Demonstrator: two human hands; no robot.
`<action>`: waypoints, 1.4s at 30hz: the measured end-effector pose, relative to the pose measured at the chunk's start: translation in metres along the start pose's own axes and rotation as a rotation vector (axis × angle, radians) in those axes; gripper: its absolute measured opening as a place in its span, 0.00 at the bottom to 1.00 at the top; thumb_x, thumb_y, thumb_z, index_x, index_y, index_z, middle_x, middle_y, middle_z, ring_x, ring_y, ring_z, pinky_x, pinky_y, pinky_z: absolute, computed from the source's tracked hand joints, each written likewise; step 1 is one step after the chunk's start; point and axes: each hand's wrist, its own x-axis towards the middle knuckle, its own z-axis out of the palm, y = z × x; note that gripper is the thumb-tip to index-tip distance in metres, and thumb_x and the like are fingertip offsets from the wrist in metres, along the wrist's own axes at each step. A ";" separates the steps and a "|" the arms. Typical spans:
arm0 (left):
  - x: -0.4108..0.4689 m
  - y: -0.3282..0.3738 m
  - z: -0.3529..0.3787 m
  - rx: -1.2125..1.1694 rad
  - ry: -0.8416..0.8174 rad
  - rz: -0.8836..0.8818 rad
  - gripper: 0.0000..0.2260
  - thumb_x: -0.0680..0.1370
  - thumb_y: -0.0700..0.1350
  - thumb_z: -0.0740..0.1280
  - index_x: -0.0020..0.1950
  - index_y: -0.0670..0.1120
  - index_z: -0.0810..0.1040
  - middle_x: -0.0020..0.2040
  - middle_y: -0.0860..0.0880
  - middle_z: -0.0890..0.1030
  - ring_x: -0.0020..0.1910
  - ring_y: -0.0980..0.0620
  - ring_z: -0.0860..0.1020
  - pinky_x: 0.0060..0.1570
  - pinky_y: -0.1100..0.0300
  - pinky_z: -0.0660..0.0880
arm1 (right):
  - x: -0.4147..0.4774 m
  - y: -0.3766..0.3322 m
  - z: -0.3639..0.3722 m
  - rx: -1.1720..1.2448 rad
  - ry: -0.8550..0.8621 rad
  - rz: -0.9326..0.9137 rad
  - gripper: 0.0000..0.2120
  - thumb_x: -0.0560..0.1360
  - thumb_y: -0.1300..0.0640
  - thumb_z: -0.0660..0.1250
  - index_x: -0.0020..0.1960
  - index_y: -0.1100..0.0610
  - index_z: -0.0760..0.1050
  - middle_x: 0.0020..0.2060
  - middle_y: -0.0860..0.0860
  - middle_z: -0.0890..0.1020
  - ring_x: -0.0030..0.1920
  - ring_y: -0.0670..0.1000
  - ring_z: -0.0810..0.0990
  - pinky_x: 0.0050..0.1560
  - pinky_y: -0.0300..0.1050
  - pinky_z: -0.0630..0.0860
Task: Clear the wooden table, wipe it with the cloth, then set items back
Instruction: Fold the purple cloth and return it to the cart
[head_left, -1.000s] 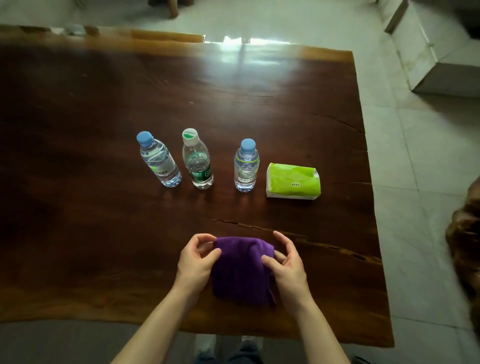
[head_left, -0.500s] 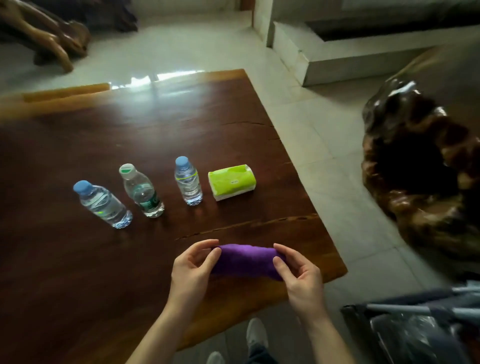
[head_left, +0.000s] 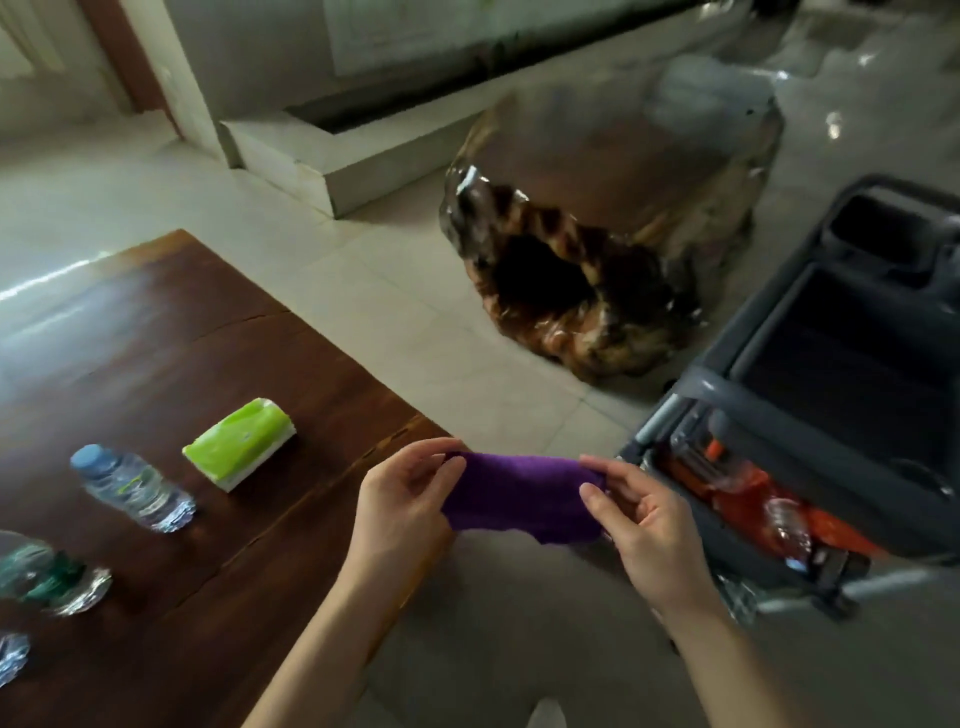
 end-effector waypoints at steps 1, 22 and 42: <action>0.004 0.007 0.012 0.037 -0.039 0.026 0.09 0.78 0.44 0.70 0.55 0.57 0.83 0.47 0.61 0.86 0.50 0.62 0.83 0.40 0.67 0.81 | -0.003 -0.004 -0.016 -0.020 0.030 -0.009 0.14 0.78 0.59 0.70 0.60 0.45 0.81 0.53 0.45 0.87 0.55 0.47 0.85 0.54 0.44 0.82; 0.088 0.174 0.305 0.091 -0.440 0.371 0.18 0.77 0.49 0.73 0.66 0.57 0.79 0.53 0.55 0.85 0.48 0.61 0.83 0.50 0.57 0.83 | 0.004 -0.070 -0.305 -0.314 0.563 -0.181 0.16 0.74 0.46 0.71 0.61 0.39 0.79 0.55 0.39 0.85 0.49 0.42 0.85 0.46 0.34 0.80; 0.074 0.063 0.363 0.431 -0.545 0.270 0.16 0.79 0.44 0.69 0.67 0.54 0.78 0.53 0.52 0.85 0.46 0.59 0.84 0.47 0.62 0.83 | -0.017 0.030 -0.314 -0.638 0.503 0.151 0.17 0.75 0.59 0.74 0.63 0.52 0.80 0.41 0.37 0.79 0.40 0.36 0.80 0.45 0.20 0.70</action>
